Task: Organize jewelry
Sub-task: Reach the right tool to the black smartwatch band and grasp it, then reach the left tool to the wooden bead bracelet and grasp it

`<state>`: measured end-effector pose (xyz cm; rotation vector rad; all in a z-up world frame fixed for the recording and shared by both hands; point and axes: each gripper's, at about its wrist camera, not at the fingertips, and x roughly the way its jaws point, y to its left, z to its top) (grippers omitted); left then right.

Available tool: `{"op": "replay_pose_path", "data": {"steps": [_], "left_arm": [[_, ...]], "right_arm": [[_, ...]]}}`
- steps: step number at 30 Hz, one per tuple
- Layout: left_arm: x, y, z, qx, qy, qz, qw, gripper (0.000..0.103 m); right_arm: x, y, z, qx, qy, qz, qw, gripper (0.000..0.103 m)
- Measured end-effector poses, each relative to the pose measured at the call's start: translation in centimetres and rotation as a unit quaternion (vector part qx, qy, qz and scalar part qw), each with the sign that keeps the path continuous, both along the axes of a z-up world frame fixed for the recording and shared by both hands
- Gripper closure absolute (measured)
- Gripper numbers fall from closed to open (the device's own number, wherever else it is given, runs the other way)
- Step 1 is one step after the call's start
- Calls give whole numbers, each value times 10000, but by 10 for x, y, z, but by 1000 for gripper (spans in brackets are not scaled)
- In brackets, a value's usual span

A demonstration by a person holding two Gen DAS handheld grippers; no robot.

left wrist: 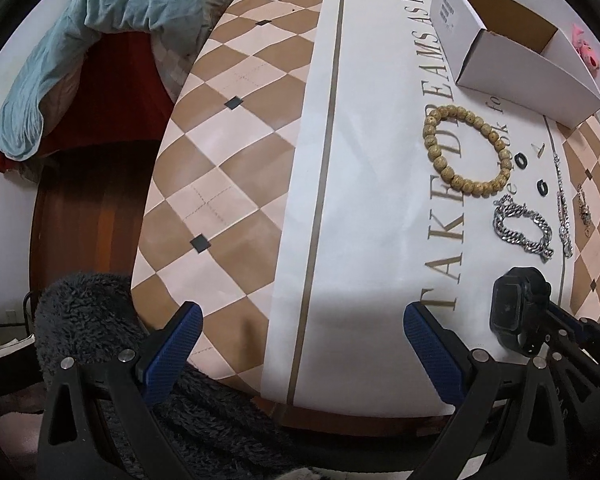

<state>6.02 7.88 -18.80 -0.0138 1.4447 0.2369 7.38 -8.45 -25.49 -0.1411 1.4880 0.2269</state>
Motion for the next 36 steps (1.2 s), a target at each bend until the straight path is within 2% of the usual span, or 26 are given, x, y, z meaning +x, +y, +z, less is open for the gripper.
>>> {"op": "replay_pose_path", "data": {"steps": [5,10,14,18,22,23,24,26,28,29,36], "left_arm": [[20,-8,8,-157,-177,-85,9997,1],[48,-21,9,-388,-296,-153,9987,1],[69,-33,5,-626,-323,-153,9974,5],[89,-38,-2,-731,-294,-142,9968,25],[102,-36,-13,-763,-224,-107,9968,38],[103,-35,-16,-780,-209,-115,9967,45],[105,-34,-18,-783,-198,-126,9967,58],[105,-36,-23,-813,-154,-172,9964,74],[104,-38,-22,-776,-268,-250,9963,83],[104,-38,-22,-789,-293,-289,9960,94],[95,-42,-14,-844,-520,-410,9942,96]], "right_arm": [[3,-22,5,40,-120,-278,9995,96],[16,-52,13,-32,-287,-816,9962,96],[33,-69,8,-69,-433,-1248,9912,96],[52,-88,12,-109,-509,-1418,9885,96],[79,-103,28,-125,-504,-1417,9885,96],[84,-106,26,-131,-510,-1407,9886,96],[85,-107,25,-134,-506,-1399,9888,96],[84,-106,33,-141,-513,-1354,9894,96],[85,-106,33,-141,-498,-1330,9898,96],[85,-101,38,-139,-490,-1321,9899,96],[80,-101,45,-74,-540,-1363,9892,96]]}}
